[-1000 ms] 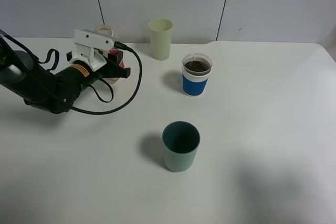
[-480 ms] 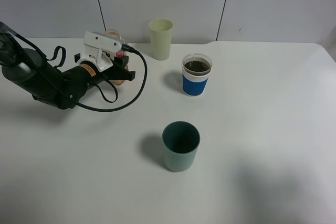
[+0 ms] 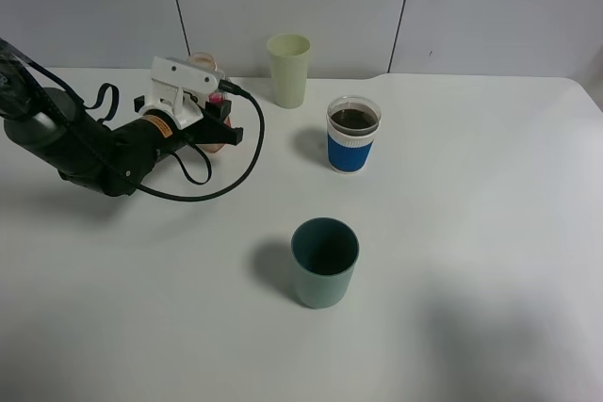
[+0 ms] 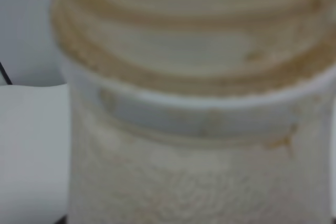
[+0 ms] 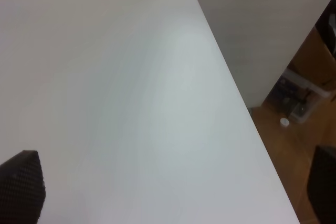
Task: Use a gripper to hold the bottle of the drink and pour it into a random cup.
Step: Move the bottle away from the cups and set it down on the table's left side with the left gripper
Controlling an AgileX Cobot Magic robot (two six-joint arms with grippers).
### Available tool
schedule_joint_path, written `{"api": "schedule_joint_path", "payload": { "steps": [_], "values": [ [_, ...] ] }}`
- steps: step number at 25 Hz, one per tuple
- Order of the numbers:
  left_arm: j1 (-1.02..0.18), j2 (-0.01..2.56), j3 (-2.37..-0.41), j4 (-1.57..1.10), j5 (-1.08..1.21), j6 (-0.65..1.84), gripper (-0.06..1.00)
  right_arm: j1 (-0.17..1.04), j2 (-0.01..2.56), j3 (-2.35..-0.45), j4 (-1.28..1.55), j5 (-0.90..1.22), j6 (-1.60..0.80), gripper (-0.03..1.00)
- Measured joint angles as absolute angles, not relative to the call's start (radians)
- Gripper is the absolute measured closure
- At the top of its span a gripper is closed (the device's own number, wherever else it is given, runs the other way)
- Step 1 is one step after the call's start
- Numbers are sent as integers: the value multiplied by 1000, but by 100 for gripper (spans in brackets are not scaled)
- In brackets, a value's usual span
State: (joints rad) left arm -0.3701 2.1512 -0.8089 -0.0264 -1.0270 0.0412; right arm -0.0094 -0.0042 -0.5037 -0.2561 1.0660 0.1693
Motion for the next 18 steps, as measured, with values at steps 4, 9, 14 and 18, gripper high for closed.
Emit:
{"api": "schedule_joint_path", "payload": {
  "steps": [4,9,14,18],
  "values": [
    [-370,2152,-809,-26,-1033,41,59,-9,-4,-504,-256,1066,169,-3],
    [-370,2156,-809,-25,-1034,0,42,-9,-4,-504,-256,1066,169,-3],
    [-370,2156,-809,-23,-1038,-43,27,-9,-4,-504,-256,1066,169,-3],
    [-370,2152,-809,-26,-1045,-96,20,-9,-4,-504,-256,1066,169,-3]
  ]
}}
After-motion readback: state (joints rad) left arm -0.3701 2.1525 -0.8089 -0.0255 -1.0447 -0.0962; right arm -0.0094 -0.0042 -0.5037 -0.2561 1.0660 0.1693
